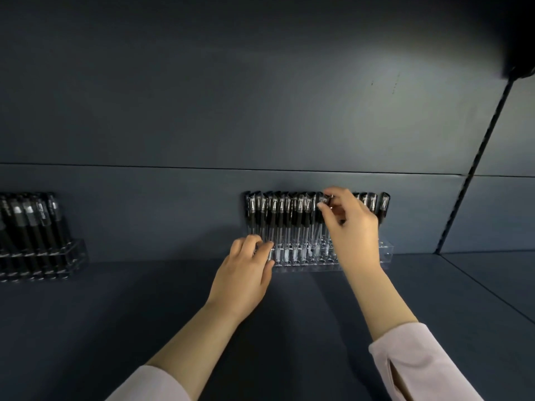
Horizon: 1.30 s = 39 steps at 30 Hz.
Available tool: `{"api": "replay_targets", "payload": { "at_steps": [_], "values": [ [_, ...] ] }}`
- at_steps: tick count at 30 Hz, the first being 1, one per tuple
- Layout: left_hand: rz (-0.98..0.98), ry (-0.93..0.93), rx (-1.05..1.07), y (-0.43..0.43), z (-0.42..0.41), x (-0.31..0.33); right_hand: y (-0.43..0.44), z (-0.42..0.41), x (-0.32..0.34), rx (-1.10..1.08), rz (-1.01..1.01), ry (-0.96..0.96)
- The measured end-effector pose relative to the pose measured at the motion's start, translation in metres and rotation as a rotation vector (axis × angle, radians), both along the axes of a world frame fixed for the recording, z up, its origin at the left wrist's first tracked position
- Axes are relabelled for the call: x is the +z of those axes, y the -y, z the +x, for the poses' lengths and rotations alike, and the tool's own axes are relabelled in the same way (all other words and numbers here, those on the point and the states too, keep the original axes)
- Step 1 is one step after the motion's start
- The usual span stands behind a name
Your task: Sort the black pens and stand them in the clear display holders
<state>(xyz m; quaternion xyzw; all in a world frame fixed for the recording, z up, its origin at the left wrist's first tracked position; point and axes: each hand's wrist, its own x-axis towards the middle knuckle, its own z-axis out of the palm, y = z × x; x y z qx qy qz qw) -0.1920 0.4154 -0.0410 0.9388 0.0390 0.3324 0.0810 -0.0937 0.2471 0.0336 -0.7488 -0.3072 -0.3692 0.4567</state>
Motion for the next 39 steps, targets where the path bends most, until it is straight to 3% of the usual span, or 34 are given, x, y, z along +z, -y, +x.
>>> {"api": "replay_targets", "payload": {
  "at_steps": [5,11,23,29,32,39],
  "values": [
    [0.000,0.024,-0.010,-0.002,0.002,-0.002,-0.004,0.007,-0.011,-0.048,-0.138,0.020],
    [-0.023,0.006,-0.015,0.000,0.001,-0.001,-0.005,0.006,-0.013,-0.035,-0.072,-0.087],
    [-0.014,0.067,-0.018,0.000,0.004,-0.004,-0.017,0.005,-0.022,-0.086,-0.091,-0.058],
    [-0.026,0.081,-0.024,-0.001,0.005,-0.005,-0.023,0.006,-0.034,-0.070,-0.100,-0.234],
    [-0.021,0.097,-0.029,-0.001,0.006,-0.006,-0.023,0.006,-0.035,-0.077,-0.095,-0.222],
    [-0.066,-0.089,-0.047,0.003,-0.006,0.010,-0.009,-0.011,-0.012,-0.012,0.019,-0.236]
  ]
}}
